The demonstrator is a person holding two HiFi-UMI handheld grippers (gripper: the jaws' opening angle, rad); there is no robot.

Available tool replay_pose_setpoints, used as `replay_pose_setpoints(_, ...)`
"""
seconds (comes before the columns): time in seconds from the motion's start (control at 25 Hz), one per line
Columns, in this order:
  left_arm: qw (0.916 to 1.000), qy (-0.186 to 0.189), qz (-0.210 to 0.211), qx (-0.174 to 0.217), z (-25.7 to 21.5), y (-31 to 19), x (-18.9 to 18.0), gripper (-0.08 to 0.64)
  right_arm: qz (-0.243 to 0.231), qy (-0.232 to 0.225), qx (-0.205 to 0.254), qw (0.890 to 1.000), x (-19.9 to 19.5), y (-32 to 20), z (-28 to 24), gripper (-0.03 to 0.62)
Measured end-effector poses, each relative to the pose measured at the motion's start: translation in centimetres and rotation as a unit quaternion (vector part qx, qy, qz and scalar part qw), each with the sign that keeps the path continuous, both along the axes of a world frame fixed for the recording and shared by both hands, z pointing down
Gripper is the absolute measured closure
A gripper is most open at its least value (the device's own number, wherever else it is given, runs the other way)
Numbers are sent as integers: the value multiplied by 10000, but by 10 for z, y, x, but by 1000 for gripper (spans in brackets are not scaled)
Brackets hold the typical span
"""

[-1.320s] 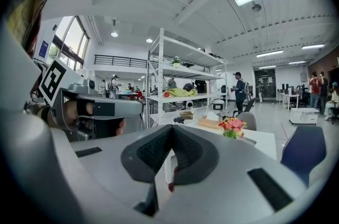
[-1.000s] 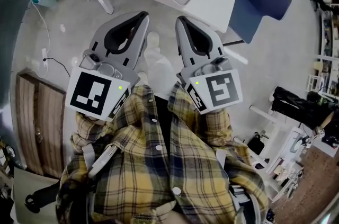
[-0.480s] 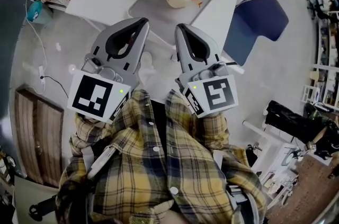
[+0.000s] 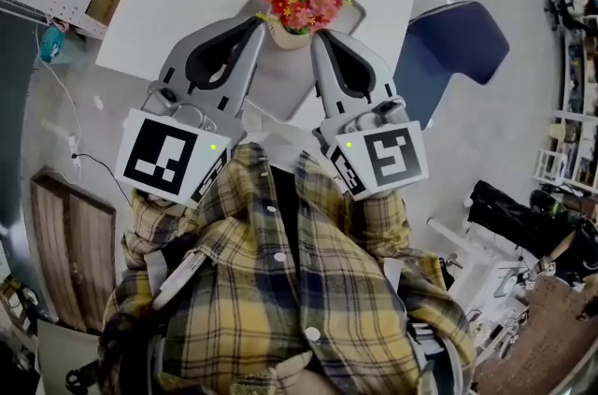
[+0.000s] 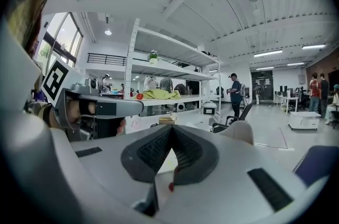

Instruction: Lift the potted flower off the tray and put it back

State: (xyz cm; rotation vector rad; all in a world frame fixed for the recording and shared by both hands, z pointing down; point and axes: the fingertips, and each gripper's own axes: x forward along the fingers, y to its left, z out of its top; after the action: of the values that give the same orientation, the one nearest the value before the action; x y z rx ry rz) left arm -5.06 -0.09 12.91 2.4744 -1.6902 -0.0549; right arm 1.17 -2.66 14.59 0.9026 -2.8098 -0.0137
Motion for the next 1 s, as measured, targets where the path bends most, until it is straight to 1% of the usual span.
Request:
replay_pose_setpoints(0.24,9998,-64,174,-57,1,-27,11,552,172,-18,-51,9998,13,-25,1,595)
replay_pose_setpoints(0.48,9993,-82,344,-86,1,-43,13,552,374,-44,-105,9992,19,-35,3,595)
replay_pose_setpoints(0.6,9986,-98,515,-97,1,-51,14,552,535,-76,-110,9985,20,-41,1,595)
replay_pose_setpoints(0.76,9969,-95,771,-132,3,-63,11,552,835,-106,-126,9964,20,-49,0,595)
replay_pose_setpoints(1.0,9948,-79,980,-249,13,-83,-1,552,1146,-114,-182,9932,14,-61,6,594)
